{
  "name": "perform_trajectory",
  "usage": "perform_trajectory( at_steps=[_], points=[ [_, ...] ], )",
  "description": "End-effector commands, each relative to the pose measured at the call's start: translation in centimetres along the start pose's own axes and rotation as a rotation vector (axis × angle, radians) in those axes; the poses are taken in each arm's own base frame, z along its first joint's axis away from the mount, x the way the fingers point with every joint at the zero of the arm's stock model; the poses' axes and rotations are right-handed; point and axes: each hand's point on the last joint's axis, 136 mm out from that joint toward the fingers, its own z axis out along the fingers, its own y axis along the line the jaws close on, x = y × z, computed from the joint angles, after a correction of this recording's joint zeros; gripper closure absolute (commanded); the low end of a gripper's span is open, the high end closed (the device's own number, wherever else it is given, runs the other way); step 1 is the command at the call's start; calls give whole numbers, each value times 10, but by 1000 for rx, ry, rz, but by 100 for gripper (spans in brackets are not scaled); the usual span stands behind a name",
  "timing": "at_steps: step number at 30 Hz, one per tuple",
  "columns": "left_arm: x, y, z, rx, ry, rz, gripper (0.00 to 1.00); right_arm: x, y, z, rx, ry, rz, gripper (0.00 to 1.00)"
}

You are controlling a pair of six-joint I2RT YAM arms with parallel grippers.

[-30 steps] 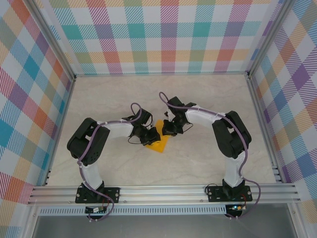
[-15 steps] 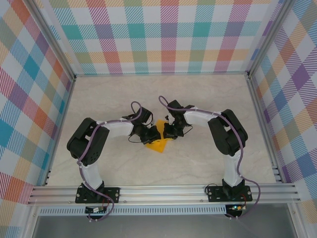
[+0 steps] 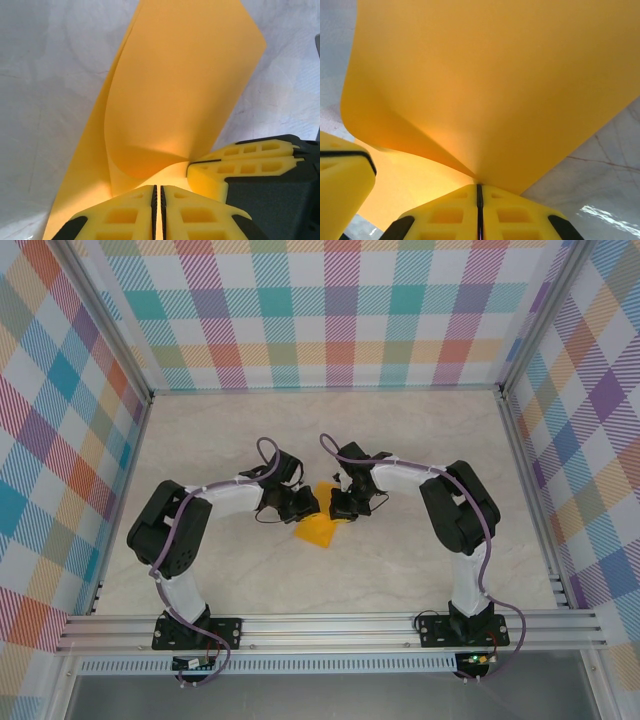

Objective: Fold a paper plane with a square sheet of paper (pick it up from the middle)
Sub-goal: Fold the triangle a second time at the center of the table.

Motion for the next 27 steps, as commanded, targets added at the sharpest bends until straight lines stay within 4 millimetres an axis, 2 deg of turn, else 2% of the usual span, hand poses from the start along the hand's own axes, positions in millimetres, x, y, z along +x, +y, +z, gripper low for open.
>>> perform_trajectory(
  at_steps=[1, 7, 10, 16, 22, 25, 27],
  points=[
    [-10, 10, 4, -39, -11, 10, 87, 20, -42, 20, 158, 67, 29, 91],
    [-7, 37, 9, -162, 1, -11, 87, 23, -46, 21, 173, 74, 34, 91],
    [-9, 41, 7, -191, -7, 18, 87, 23, -48, 22, 178, 73, 38, 92],
    [-26, 28, -11, -205, -81, 98, 86, 23, -50, 22, 186, 74, 41, 92],
    [-39, 32, -16, -246, -126, 118, 85, 24, -51, 23, 190, 77, 42, 92],
    [-42, 18, -20, -193, -140, 139, 83, 24, -50, 23, 185, 77, 44, 92],
    [-43, 1, -29, -125, -165, 161, 82, 23, -49, 22, 185, 77, 43, 92]
  ],
)
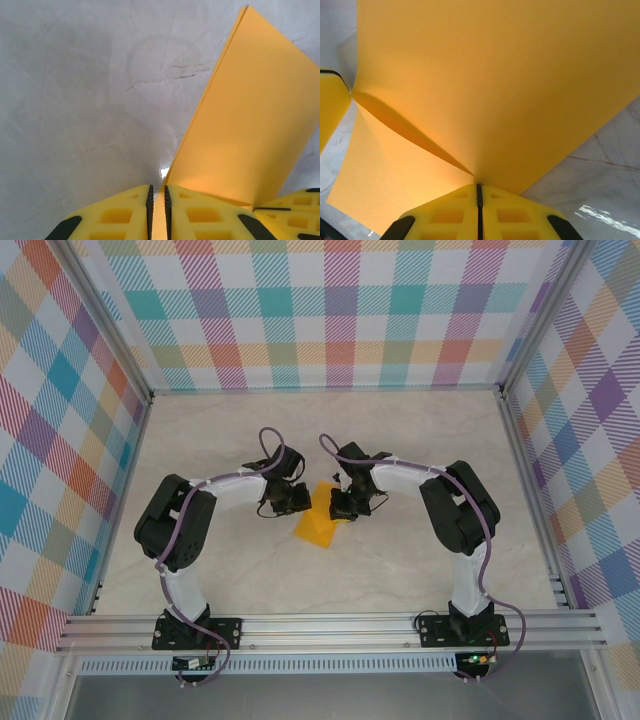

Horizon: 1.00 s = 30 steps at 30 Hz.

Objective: Fold a paper plane with a square sheet of paper (pick it up from the middle)
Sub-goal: Fold the triangle a second time at the center of the table.

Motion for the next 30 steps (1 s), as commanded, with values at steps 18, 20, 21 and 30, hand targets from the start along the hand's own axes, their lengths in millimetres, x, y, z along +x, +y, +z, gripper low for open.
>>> perform_trajectory(
  at_steps=[18, 20, 21, 30],
  points=[
    [27, -33, -1, 276, 54, -64, 87, 22, -44, 23, 140, 86, 65, 92],
    [31, -28, 5, 255, 73, -69, 87, 22, -44, 22, 141, 88, 65, 92],
    [32, -23, 8, 237, 80, -76, 87, 22, -44, 22, 140, 87, 65, 92],
    [47, 3, 24, 106, 148, -121, 89, 2, 2, -10, -21, -2, 10, 92]
  ],
)
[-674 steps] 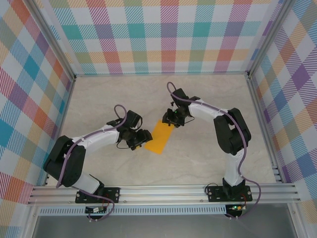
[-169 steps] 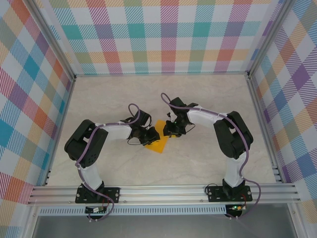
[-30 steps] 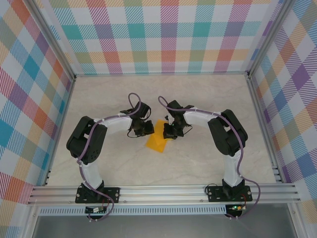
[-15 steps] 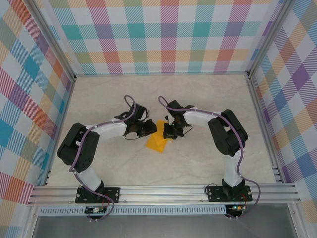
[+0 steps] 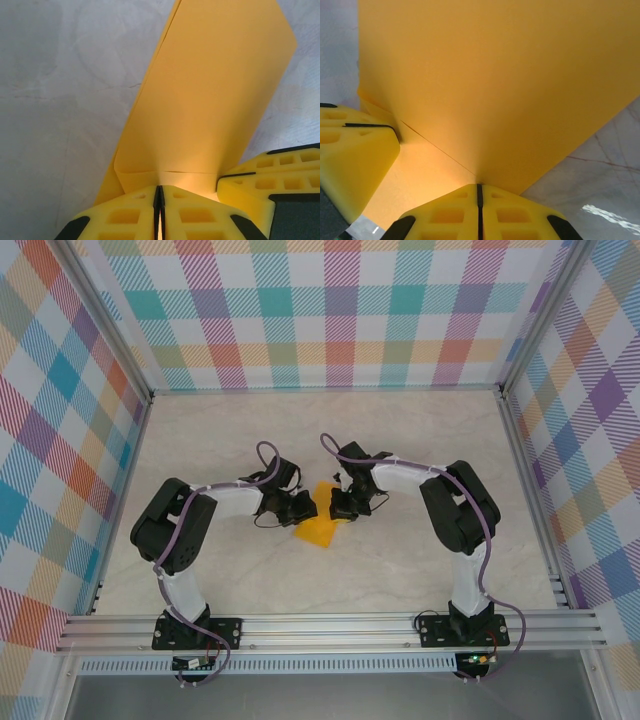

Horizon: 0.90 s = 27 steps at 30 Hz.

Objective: Fold a paper plane with a square sheet of paper (pick it up from the middle)
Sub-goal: Fold the triangle a second time at the center of the table.

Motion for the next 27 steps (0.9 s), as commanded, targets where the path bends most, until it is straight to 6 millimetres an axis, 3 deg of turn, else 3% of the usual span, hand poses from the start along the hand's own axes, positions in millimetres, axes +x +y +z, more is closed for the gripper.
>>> perform_trajectory(
  at_steps=[1, 5, 8, 17, 27],
  points=[
    [16, 30, 11, -124, 71, -65, 89, 2, 8, -14, -27, -20, -7, 91],
    [21, 39, 12, -153, 85, -92, 90, 7, 29, -34, -100, -55, -39, 91],
    [24, 41, 12, -164, 89, -98, 90, 20, 37, -36, -110, -52, -54, 90],
    [29, 48, 13, -185, 101, -113, 90, 47, 55, -7, -105, 22, -87, 91],
    [35, 59, 17, -235, 129, -174, 91, 57, 44, 16, -31, 55, -72, 91]
  ],
)
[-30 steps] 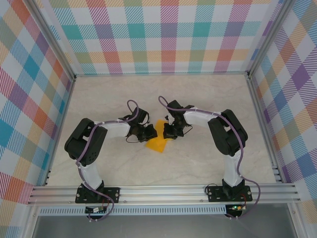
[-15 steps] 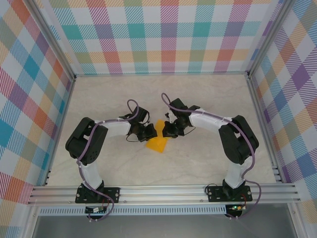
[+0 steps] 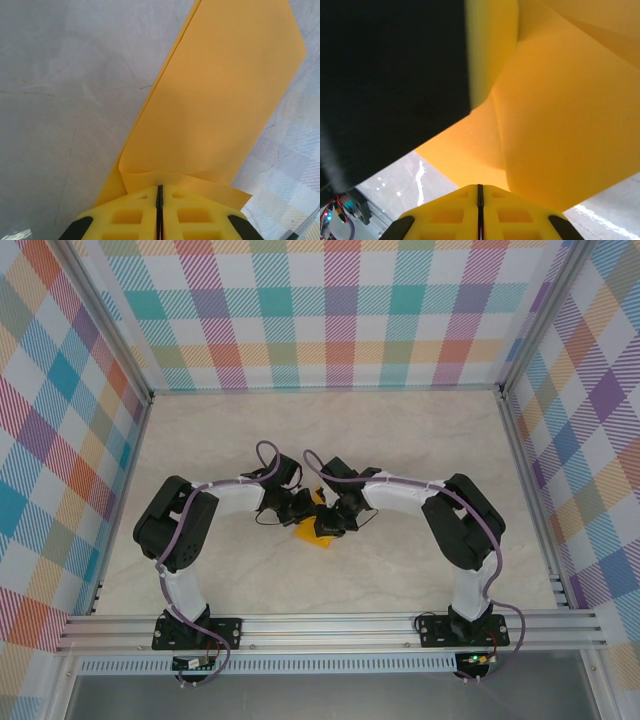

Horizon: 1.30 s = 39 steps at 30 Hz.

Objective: Fold a paper plane with a square sheet of paper (pick it up from the middle)
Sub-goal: Fold the triangle a second time at the center of the table.

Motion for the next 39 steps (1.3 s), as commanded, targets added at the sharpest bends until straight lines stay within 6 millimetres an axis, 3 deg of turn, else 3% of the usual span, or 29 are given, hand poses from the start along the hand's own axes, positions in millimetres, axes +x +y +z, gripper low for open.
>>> perform_trajectory(
  at_steps=[1, 24, 27, 33, 39],
  points=[
    [29, 59, 18, -207, 93, -108, 91, 4, -7, 8, 32, 15, 23, 91],
    [29, 63, 18, -229, 92, -112, 91, 17, -36, 19, 141, 70, 72, 91],
    [29, 63, 18, -229, 93, -112, 91, 17, -29, 16, 115, 68, 60, 91],
    [30, 64, 18, -229, 94, -110, 91, 10, 3, -5, -7, 4, -3, 91],
    [30, 64, 20, -227, 98, -112, 92, 20, -7, 6, -6, 39, 28, 91]
  ],
)
